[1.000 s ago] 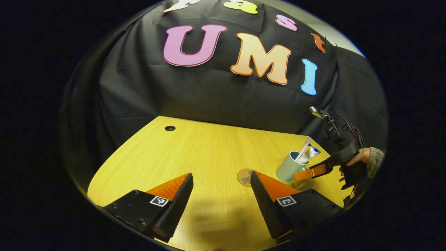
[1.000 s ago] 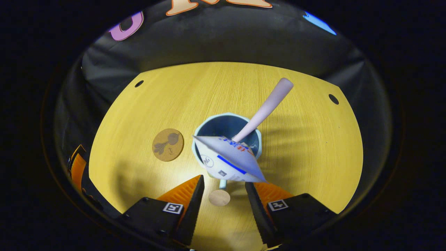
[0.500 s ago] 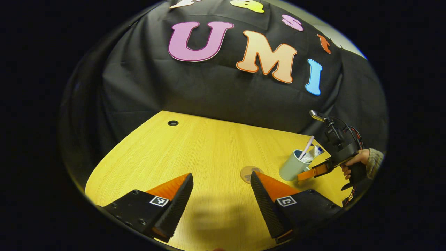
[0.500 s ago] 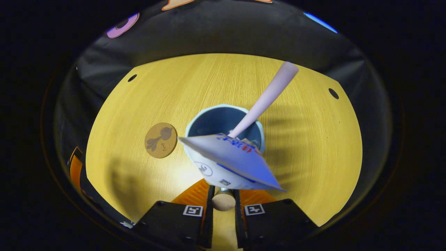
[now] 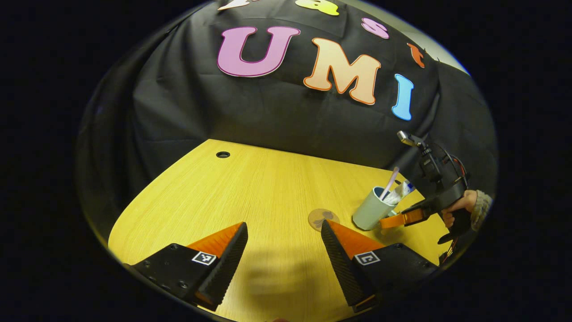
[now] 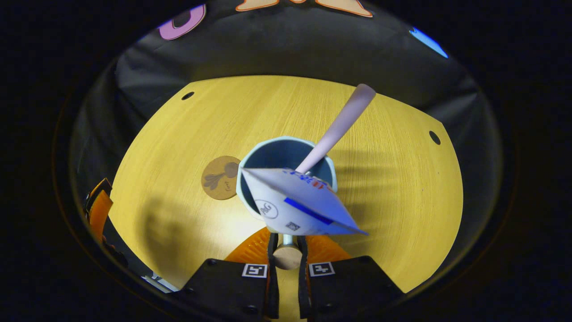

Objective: Put the toothbrush and toothpaste on the desktop into the cup, then pick up the cup and place it on the coaster on the desktop.

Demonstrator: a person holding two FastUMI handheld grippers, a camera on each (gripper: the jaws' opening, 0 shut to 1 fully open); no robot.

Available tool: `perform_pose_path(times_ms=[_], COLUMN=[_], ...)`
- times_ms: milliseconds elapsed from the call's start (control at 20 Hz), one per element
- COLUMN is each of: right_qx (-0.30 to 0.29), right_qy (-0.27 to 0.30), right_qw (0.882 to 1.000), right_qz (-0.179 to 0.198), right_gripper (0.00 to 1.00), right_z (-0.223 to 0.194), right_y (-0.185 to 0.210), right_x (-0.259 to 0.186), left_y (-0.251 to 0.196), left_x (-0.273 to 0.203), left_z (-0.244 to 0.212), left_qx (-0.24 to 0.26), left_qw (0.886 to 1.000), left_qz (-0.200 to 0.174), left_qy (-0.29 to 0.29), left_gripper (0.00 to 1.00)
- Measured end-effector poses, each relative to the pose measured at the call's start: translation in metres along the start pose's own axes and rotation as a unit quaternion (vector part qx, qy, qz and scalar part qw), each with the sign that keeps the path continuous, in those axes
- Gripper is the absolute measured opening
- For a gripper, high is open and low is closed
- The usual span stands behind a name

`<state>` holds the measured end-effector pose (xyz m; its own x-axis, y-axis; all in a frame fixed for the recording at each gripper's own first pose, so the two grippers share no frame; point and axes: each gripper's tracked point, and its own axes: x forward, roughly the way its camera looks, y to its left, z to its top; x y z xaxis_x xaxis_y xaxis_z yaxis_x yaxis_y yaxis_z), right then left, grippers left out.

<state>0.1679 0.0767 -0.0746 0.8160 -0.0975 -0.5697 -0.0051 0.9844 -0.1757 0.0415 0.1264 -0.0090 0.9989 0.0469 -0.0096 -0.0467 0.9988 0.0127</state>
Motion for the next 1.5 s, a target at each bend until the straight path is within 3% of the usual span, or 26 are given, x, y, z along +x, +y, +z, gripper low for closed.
perform_pose_path(times_ms=[350,400,650,950,1000,1250,1300,1350,1500], right_qx=[-0.039,-0.045,-0.064,-0.073,-0.073,-0.071,-0.071,-0.075,-0.067], right_qy=[-0.023,-0.018,0.001,0.009,0.012,0.006,-0.003,-0.015,-0.06], right_qw=[0.998,0.998,0.997,0.996,0.996,0.995,0.994,0.992,0.988], right_qz=[0.044,0.048,0.052,0.052,0.053,0.074,0.084,0.098,0.122], right_gripper=[0.19,0.16,0.19,0.19,0.15,0.28,0.27,0.38,0.99], right_z=[0.035,0.037,0.038,0.035,0.035,0.05,0.053,0.052,0.054], right_y=[0.058,0.067,0.088,0.091,0.093,0.079,0.078,0.084,0.078], right_x=[-0.001,0.004,0.025,0.036,0.035,0.013,0.0,-0.013,-0.049], left_y=[-0.011,-0.012,-0.009,0.008,0.011,0.013,0.012,0.011,-0.001], left_x=[-0.009,-0.009,-0.013,-0.016,-0.017,-0.019,-0.019,-0.019,-0.022], left_z=[-0.011,-0.012,-0.02,-0.03,-0.031,-0.034,-0.034,-0.032,-0.027], left_qx=[-0.002,-0.003,-0.004,-0.031,-0.034,-0.044,-0.043,-0.042,-0.034], left_qw=[1.0,1.0,1.0,0.999,0.999,0.998,0.998,0.998,0.998], left_qz=[-0.012,-0.013,-0.008,0.018,0.021,0.029,0.029,0.029,0.026], left_qy=[0.009,0.011,0.02,0.033,0.034,0.038,0.038,0.037,0.036], left_gripper=[0.96,0.95,0.96,0.96,0.96,0.96,0.96,0.96,0.96])
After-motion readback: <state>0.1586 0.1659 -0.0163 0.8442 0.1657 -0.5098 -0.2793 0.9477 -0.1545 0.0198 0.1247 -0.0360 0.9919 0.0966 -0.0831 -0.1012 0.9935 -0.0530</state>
